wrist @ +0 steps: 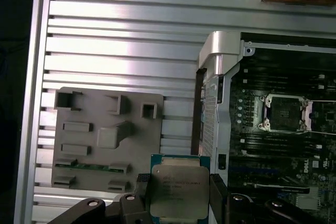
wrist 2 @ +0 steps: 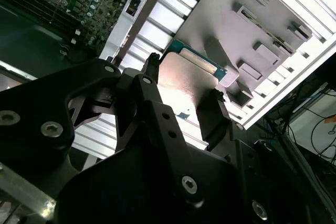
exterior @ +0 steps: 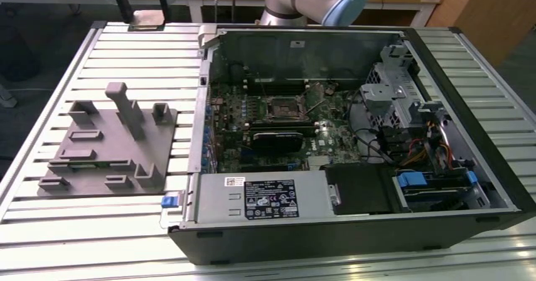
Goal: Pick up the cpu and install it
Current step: 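Pick up the cpu and move it towards the insertion slot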
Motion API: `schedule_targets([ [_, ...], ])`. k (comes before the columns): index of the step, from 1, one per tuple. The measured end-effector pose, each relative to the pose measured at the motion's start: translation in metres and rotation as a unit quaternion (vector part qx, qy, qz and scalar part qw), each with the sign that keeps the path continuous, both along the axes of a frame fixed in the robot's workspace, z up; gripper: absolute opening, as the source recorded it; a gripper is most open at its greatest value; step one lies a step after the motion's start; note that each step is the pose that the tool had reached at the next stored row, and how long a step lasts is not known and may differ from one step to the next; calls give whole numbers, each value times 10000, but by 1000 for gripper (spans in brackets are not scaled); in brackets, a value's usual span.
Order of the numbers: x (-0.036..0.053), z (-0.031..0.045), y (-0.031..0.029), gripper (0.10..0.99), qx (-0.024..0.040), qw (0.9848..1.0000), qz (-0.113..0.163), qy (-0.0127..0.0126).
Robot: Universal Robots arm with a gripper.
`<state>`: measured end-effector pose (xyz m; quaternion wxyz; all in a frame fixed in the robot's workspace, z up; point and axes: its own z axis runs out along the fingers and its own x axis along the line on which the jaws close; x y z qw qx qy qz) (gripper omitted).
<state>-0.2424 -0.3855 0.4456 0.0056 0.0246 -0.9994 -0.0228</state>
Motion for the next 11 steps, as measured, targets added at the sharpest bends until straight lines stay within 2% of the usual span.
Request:
schedule_targets([
  [11, 130, -1, 0, 541, 0, 10000, 0, 0],
])
